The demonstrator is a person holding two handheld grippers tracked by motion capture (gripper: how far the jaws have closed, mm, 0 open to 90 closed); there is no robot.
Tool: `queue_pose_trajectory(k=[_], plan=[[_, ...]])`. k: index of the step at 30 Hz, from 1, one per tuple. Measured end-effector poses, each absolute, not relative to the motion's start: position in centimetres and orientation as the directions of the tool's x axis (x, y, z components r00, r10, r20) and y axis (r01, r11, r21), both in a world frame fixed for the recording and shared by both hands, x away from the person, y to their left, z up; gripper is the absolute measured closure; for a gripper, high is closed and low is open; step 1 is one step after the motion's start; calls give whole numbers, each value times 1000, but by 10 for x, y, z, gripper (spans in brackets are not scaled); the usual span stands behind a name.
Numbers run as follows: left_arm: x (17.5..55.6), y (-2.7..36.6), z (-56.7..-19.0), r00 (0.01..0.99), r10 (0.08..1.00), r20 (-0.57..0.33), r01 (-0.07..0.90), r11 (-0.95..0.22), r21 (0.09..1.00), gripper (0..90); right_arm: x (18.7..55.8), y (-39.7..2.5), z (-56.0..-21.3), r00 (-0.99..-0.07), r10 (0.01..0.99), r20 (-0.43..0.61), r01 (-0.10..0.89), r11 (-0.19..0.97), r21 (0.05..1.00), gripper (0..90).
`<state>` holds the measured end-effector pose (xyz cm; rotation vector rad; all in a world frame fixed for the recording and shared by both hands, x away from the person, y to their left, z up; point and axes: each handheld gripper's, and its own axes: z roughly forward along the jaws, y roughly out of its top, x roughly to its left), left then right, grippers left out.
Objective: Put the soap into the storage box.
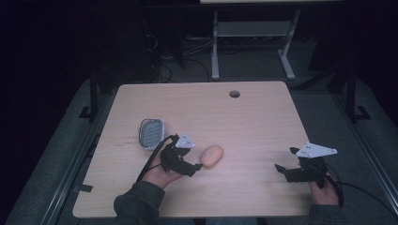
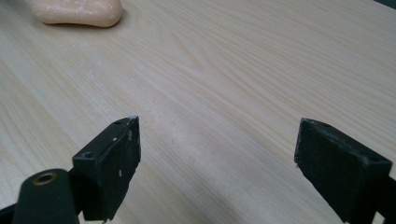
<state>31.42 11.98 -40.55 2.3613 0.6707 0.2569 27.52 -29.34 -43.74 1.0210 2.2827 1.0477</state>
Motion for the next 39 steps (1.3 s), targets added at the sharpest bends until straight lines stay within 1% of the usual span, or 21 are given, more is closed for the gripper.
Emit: queue_pose_trajectory(k=[4, 5, 15, 27, 39], plan=[[320, 113, -406, 846, 534, 2, 410, -651, 639, 236, 276, -294, -438, -638, 766, -75, 442, 444, 779, 140], [323, 111, -408, 839, 544, -13, 430, -648, 629, 237, 276, -294, -438, -638, 767, -73, 442, 443, 780, 140], [336, 97, -412, 820, 571, -27, 476, -657, 584, 236, 276, -294, -439, -640, 765, -68, 443, 440, 781, 140], [349, 77, -414, 819, 574, -12, 493, -692, 528, 237, 276, -296, -439, -639, 766, -68, 441, 438, 784, 140], [359, 62, -419, 803, 595, -21, 530, -698, 482, 239, 276, -296, -438, -635, 771, -55, 451, 427, 784, 140]])
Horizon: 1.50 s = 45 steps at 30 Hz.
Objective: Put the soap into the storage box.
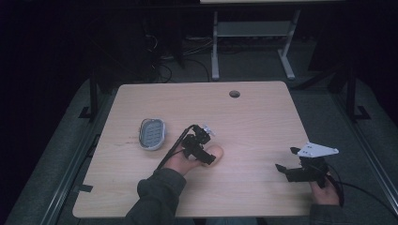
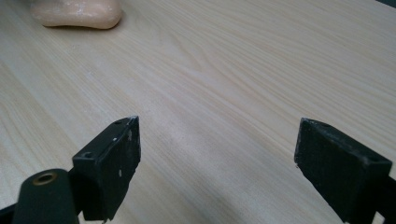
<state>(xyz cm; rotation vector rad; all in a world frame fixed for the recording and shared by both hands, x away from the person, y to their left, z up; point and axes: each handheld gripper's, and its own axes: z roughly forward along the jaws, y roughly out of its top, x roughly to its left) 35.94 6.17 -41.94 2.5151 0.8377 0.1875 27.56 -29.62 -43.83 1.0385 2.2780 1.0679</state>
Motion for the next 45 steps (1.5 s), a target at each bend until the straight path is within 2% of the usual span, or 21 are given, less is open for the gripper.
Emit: queue_pose_trajectory(k=[11, 24, 45], plan=[[366, 46, -429, 777, 629, -26, 579, -697, 424, 256, 276, -297, -438, -633, 772, -53, 451, 424, 785, 140], [371, 30, -433, 777, 630, -24, 593, -718, 363, 279, 275, -297, -438, -632, 773, -53, 450, 422, 787, 140], [377, 23, -442, 749, 662, -26, 635, -707, 311, 299, 276, -298, -438, -634, 771, -55, 446, 423, 789, 140]])
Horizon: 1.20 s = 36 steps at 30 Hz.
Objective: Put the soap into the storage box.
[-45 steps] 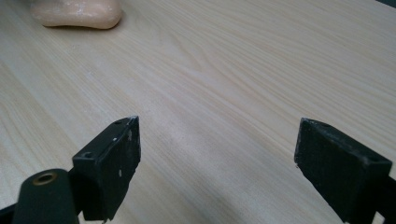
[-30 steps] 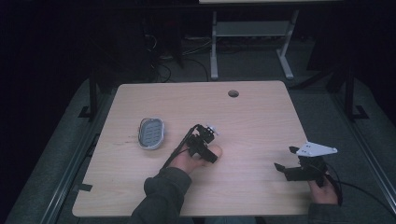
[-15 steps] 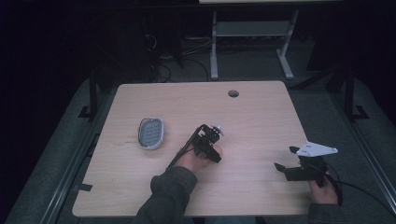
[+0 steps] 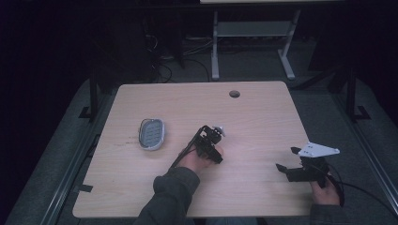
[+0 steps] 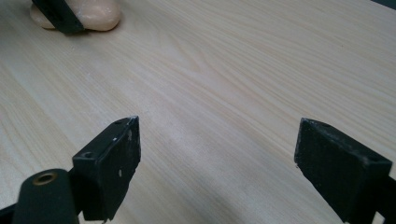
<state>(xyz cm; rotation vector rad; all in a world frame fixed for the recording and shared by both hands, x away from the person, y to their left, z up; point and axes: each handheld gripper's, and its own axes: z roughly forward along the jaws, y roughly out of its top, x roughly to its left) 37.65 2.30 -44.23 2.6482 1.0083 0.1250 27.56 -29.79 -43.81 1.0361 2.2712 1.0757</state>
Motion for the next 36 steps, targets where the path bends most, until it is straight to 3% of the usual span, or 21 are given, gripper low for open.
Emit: queue_pose_trajectory(k=[12, 36], plan=[[376, 21, -444, 751, 660, -9, 632, -715, 299, 321, 275, -298, -438, -632, 773, -53, 447, 419, 790, 140], [377, 45, -424, 709, 685, -164, 685, -615, 391, 322, 275, -300, -438, -624, 780, -50, 454, 414, 789, 140]])
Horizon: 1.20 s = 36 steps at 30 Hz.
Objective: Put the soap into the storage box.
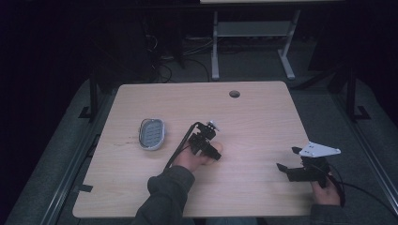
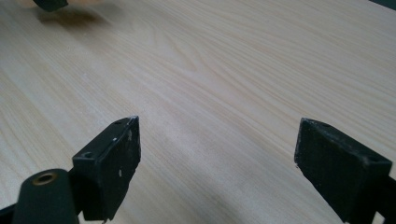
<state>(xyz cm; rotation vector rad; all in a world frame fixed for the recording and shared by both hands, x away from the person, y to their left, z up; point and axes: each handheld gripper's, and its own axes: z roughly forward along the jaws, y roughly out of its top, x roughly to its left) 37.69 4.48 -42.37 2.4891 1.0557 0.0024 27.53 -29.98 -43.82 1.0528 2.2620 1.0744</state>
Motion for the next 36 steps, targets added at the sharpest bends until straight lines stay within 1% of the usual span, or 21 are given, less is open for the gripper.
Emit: queue_pose_trajectory(k=[12, 13, 27, 36], plan=[[375, 70, -408, 699, 690, -188, 693, -589, 416, 322, 275, -299, -438, -622, 781, -56, 454, 418, 787, 140], [375, 73, -405, 694, 691, -201, 698, -579, 420, 322, 275, -299, -438, -622, 781, -54, 455, 417, 787, 140], [375, 94, -393, 673, 697, -247, 716, -532, 452, 322, 276, -302, -438, -616, 786, -45, 458, 404, 792, 140], [374, 106, -388, 668, 698, -259, 721, -520, 457, 322, 276, -302, -438, -613, 789, -44, 459, 401, 793, 140]])
